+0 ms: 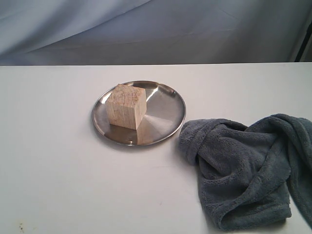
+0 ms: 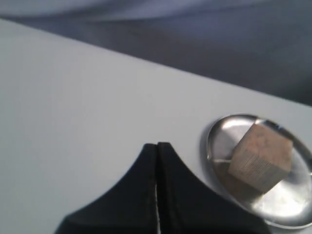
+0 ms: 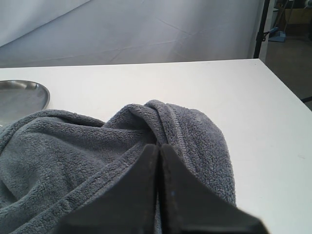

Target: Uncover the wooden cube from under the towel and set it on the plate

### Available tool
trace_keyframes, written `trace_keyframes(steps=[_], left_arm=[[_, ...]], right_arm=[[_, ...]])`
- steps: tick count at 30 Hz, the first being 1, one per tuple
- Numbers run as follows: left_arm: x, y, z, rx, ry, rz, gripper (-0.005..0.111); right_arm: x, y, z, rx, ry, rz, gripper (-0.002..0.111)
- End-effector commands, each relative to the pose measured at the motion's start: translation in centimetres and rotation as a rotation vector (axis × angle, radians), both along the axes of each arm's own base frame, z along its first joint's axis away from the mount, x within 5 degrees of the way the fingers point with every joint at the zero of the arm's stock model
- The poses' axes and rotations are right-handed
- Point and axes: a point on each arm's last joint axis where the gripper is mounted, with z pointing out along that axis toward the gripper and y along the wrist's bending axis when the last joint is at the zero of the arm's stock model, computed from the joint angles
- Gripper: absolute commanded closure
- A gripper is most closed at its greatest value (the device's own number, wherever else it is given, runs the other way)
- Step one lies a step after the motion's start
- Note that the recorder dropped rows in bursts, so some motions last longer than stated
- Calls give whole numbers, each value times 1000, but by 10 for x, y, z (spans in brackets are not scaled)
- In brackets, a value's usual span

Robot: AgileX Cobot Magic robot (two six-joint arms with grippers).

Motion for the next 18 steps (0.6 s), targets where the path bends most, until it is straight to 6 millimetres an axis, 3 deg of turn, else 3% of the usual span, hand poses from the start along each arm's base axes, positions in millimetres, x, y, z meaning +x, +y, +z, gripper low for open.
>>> trace_keyframes(steps=[1, 8, 15, 18], left_arm=[[-28, 4, 18, -7, -182, -14, 107], [-74, 10, 23, -13, -426, -27, 107], [-132, 18, 26, -59, -692, -29, 107], [-135, 19, 30, -61, -687, -21, 107]], right_arm=[[0, 0, -2, 9, 6, 5, 105], [0, 0, -2, 9, 6, 5, 105], [0, 0, -2, 9, 6, 5, 105], [0, 0, -2, 9, 6, 5, 105]])
